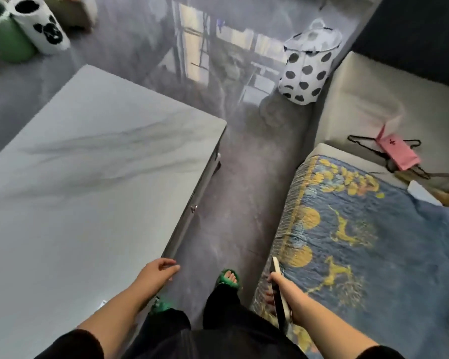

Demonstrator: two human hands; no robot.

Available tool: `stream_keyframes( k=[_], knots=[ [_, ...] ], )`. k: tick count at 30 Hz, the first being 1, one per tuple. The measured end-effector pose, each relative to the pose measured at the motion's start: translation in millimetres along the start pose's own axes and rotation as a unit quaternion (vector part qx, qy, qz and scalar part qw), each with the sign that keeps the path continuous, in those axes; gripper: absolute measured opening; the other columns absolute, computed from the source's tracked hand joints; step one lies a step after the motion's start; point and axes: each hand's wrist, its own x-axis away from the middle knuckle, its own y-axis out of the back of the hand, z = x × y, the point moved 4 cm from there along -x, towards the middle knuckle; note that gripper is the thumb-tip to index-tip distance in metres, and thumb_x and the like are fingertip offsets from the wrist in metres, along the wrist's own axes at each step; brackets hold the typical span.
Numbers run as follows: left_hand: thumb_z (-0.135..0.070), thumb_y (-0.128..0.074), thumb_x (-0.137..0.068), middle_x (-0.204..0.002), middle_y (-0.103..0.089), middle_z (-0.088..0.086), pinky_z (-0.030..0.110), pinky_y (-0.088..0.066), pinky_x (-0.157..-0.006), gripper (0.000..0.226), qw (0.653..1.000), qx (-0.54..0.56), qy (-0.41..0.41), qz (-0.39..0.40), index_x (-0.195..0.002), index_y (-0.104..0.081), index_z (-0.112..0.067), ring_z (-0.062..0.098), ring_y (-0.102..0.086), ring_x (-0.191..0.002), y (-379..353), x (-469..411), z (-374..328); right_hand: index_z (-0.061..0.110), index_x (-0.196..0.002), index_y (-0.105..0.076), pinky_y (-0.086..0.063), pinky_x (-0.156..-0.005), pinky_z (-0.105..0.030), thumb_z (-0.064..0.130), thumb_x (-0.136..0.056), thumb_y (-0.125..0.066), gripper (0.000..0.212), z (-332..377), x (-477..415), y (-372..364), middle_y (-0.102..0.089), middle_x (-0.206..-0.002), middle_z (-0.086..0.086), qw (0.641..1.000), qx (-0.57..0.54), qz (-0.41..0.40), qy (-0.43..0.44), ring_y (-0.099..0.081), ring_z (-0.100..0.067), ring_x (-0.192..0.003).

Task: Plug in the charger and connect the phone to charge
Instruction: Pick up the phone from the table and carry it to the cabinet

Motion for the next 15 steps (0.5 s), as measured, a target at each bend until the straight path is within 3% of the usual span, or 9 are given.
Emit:
stream_keyframes(
  k=[2, 5, 8, 12, 15],
  knots=[
    [-0.014, -0.065, -0.088, -0.108, -0.069, 0.019, 0.021, -0.048, -0.060, 0.029, 1.000, 0.002, 0.000, -0.017, -0.114, -0.064, -0.002, 0.021, -0.064, -0.077, -11.0, -11.3, -25.4, 0.010, -0.085, -0.044, -0.024, -0.048, -0.028, 0.022, -0.080, -0.057, 0.018, 14.3, -8.2, 16.9, -0.031, -0.060, -0.004, 1.000, 0.022, 0.000, 0.013, -0.030, -0.019, -0.048],
    [-0.009, -0.063, -0.089, -0.107, -0.067, 0.022, 0.029, -0.049, -0.073, 0.028, 0.999, -0.003, -0.001, -0.033, -0.114, -0.063, 0.004, 0.026, -0.063, -0.081, -19.8, -28.0, -63.5, 0.013, -0.075, -0.046, -0.028, -0.046, -0.027, 0.031, -0.074, -0.059, 0.022, 53.0, -17.0, 25.1, -0.033, -0.063, -0.004, 0.999, 0.040, -0.001, 0.029, -0.034, -0.020, -0.047],
    [-0.011, -0.061, -0.091, -0.102, -0.067, 0.018, 0.022, -0.043, -0.061, 0.026, 1.000, -0.007, 0.002, -0.030, -0.113, -0.064, 0.001, 0.020, -0.061, -0.077, -18.6, -47.2, -105.8, 0.015, -0.074, -0.049, -0.037, -0.042, -0.025, 0.031, -0.069, -0.060, 0.020, 111.5, -26.7, 23.0, -0.040, -0.065, -0.004, 0.998, 0.029, -0.010, 0.057, -0.042, -0.019, -0.046],
    [-0.014, -0.058, -0.092, -0.104, -0.067, 0.015, 0.018, -0.047, -0.054, 0.024, 0.999, 0.012, 0.018, -0.028, -0.112, -0.064, -0.003, 0.017, -0.062, -0.079, -5.0, -84.3, -165.7, 0.017, -0.076, -0.055, -0.043, -0.050, -0.027, 0.033, -0.071, -0.060, 0.018, 208.2, -34.6, 15.2, -0.049, -0.072, -0.006, 0.995, 0.013, -0.010, 0.096, -0.049, -0.021, -0.055],
    [-0.018, -0.055, -0.094, -0.107, -0.068, 0.014, 0.028, -0.043, -0.066, 0.021, 0.999, 0.032, 0.039, -0.018, -0.110, -0.063, -0.007, 0.023, -0.062, -0.091, 2.6, -114.1, -213.4, 0.015, -0.081, -0.056, -0.046, -0.052, -0.027, 0.032, -0.068, -0.062, 0.022, 277.2, -36.9, 16.7, -0.051, -0.082, -0.010, 0.995, 0.018, -0.017, 0.100, -0.052, -0.024, -0.065]
  ],
)
